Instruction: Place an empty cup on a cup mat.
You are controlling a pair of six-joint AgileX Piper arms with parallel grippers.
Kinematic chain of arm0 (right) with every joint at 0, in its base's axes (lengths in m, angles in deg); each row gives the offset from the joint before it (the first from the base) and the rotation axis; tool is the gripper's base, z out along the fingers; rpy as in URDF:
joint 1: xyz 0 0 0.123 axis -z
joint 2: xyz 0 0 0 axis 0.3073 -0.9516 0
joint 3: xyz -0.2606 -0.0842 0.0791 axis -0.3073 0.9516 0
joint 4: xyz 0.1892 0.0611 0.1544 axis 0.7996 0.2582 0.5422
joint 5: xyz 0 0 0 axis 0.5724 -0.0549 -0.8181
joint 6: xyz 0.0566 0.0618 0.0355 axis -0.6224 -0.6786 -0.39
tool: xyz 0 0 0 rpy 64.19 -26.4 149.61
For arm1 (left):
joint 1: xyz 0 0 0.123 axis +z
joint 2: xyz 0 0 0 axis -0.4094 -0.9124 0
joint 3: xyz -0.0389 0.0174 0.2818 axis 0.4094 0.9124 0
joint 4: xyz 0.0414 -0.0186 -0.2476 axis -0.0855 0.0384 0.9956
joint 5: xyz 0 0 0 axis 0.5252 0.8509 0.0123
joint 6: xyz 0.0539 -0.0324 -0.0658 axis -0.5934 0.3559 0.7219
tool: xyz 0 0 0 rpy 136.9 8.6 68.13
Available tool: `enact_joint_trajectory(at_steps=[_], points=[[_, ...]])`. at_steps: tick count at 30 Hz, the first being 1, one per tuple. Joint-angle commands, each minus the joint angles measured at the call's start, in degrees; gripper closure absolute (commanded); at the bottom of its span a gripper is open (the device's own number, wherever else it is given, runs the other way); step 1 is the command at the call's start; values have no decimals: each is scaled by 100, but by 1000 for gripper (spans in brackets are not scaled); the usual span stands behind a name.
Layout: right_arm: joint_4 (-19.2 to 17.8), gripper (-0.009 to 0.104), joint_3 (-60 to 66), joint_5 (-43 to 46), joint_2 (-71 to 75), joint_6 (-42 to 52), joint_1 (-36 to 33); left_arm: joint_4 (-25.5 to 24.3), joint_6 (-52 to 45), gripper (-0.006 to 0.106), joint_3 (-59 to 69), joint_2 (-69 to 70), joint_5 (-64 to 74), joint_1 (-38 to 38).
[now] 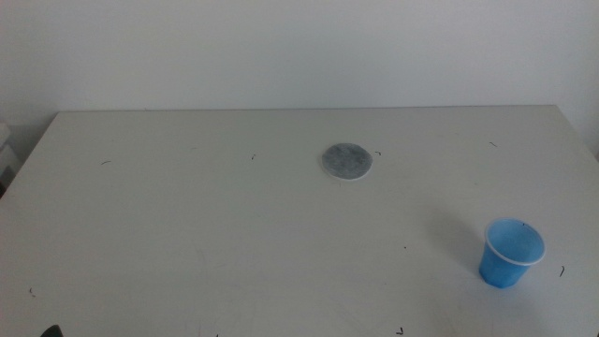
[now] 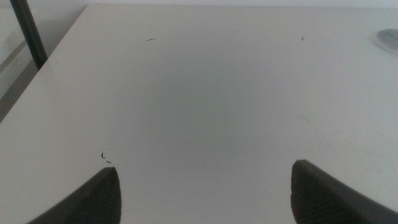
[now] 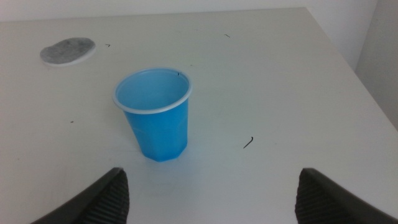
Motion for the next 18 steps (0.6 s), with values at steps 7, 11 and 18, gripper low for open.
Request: enact_joint_trajectory(at_steps=[7, 11, 18], points=[[-34, 20, -1010, -182, -88, 51, 53, -2, 61, -5, -34, 36, -384, 6], [-34, 20, -1460, -419, -457, 51, 53, -2, 61, -5, -34, 36, -384, 6], [-353, 20, -2329, -627, -1490, 114, 31, -2, 61, -5, -34, 36, -384, 6]])
